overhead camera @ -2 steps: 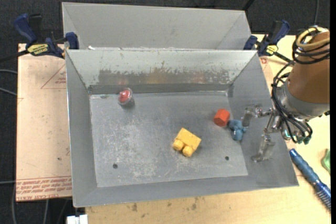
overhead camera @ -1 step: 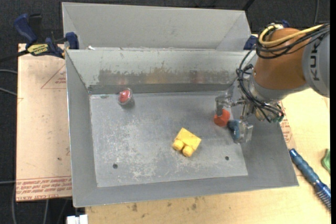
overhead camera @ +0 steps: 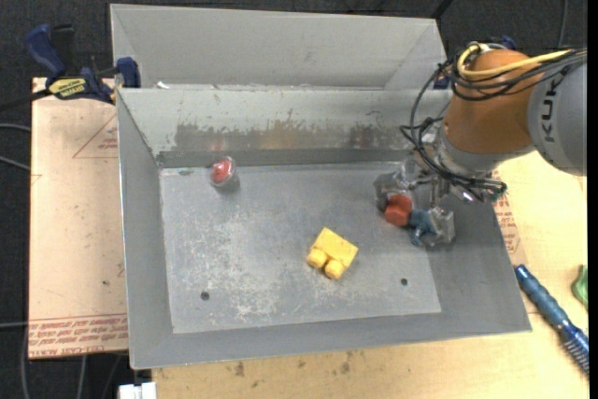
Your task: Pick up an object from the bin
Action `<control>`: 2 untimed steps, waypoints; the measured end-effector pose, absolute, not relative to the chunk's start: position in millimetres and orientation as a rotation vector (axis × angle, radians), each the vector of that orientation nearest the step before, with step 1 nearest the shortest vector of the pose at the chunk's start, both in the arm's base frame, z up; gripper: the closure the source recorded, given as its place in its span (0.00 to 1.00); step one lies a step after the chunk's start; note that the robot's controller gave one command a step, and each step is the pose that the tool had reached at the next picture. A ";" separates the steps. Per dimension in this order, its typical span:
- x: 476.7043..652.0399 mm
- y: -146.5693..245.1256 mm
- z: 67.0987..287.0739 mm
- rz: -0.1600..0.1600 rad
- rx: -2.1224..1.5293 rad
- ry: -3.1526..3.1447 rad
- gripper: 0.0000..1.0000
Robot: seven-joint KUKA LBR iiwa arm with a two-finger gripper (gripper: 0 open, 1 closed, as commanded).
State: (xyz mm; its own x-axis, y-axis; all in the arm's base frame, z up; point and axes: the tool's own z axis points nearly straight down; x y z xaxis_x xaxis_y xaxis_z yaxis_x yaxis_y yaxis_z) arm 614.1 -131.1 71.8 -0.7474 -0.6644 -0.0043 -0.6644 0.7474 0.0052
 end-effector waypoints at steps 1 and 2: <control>614.7 -133.6 73.2 0.001 -1.118 2.933 1.00; 609.8 -140.2 231.2 -0.010 -1.113 2.926 1.00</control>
Offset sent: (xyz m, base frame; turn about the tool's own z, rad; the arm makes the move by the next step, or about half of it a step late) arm 0.0000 0.0000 0.0000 0.0000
